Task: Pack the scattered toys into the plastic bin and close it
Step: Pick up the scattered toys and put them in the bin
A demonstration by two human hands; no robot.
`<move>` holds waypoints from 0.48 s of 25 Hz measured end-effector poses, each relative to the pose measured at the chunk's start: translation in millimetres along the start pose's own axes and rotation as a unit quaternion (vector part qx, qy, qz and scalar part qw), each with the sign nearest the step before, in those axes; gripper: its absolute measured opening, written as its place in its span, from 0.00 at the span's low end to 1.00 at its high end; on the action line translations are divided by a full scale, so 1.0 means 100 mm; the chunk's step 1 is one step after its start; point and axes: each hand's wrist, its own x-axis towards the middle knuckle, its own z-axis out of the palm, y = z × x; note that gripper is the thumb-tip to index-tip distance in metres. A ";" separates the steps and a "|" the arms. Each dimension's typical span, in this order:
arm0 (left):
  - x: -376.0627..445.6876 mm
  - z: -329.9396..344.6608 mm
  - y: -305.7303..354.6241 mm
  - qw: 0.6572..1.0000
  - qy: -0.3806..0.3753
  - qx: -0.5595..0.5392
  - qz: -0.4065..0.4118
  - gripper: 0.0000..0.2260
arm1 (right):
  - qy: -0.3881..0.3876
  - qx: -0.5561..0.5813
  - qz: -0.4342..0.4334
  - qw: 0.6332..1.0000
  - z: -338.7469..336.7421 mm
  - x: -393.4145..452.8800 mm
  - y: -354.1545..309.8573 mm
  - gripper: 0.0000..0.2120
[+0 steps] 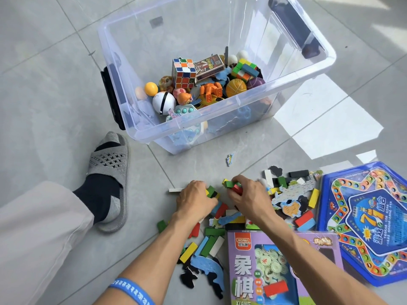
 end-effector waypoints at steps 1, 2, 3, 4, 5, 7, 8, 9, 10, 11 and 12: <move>-0.02 0.02 0.02 1.000 0.007 -0.007 0.015 0.13 | -0.008 0.035 0.010 0.999 -0.01 -0.05 0.02 0.07; -0.06 0.05 0.04 0.999 0.020 -0.006 0.032 0.10 | -0.023 0.062 0.020 0.998 -0.02 -0.11 0.02 0.07; -0.10 0.08 0.06 0.998 0.035 -0.001 0.046 0.08 | -0.034 0.087 0.031 0.995 -0.03 -0.15 0.01 0.06; -0.14 0.12 0.06 0.998 0.044 -0.004 0.050 0.07 | -0.040 0.125 0.045 0.990 -0.04 -0.18 -0.01 0.05; -0.17 0.15 0.05 0.997 0.050 -0.022 0.045 0.07 | -0.039 0.182 0.068 0.980 -0.07 -0.21 -0.03 0.04; -0.23 0.12 0.01 0.990 0.063 -0.124 -0.016 0.12 | -0.044 0.324 0.130 0.936 -0.15 -0.29 0.01 0.04; -0.28 0.04 0.00 0.972 0.065 -0.217 -0.065 0.13 | -0.061 0.393 0.158 0.904 -0.23 -0.36 0.02 0.07; -0.37 -0.07 0.00 0.940 0.057 -0.320 -0.108 0.13 | -0.085 0.447 0.176 0.873 -0.32 -0.43 0.01 0.10; -0.50 -0.22 0.03 0.895 0.036 -0.421 -0.142 0.12 | -0.111 0.487 0.183 0.847 -0.42 -0.51 -0.04 0.13; -0.65 -0.40 0.09 0.845 0.009 -0.511 -0.159 0.10 | -0.135 0.517 0.179 0.827 -0.56 -0.59 -0.16 0.13; -0.80 -0.63 0.17 0.800 -0.019 -0.580 -0.151 0.07 | -0.154 0.540 0.167 0.810 -0.72 -0.62 -0.32 0.12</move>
